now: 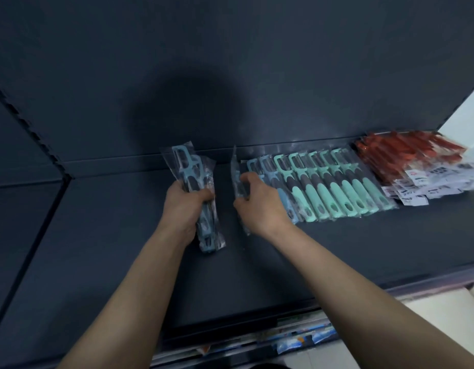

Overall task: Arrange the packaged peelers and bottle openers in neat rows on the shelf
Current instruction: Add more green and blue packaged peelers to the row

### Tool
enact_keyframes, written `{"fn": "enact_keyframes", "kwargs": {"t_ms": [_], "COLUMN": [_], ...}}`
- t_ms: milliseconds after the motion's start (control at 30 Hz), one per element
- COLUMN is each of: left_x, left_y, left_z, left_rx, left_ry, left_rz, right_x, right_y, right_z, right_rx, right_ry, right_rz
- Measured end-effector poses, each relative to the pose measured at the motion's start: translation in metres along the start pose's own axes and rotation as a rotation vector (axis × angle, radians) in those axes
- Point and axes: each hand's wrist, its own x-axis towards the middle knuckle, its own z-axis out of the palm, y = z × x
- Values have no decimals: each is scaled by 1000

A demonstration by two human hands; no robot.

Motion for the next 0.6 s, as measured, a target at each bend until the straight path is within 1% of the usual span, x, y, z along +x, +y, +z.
{"fn": "enact_keyframes", "kwargs": {"t_ms": [167, 367, 433, 500, 600], "left_x": [7, 11, 11, 11, 10], "left_y": [-5, -4, -4, -3, -2], "left_z": [3, 0, 1, 2, 2], "left_rx": [46, 65, 71, 76, 70], "left_ry": [9, 17, 13, 8, -4], "left_rz": [12, 29, 35, 40, 38], "right_x": [0, 1, 3, 3, 3], "right_y": [1, 1, 2, 2, 5], "right_z": [-1, -4, -4, -2, 0], "right_rx": [-165, -152, -204, -329, -453], "right_ry": [1, -18, 15, 80, 150], "right_rz": [-18, 9, 14, 7, -67]}}
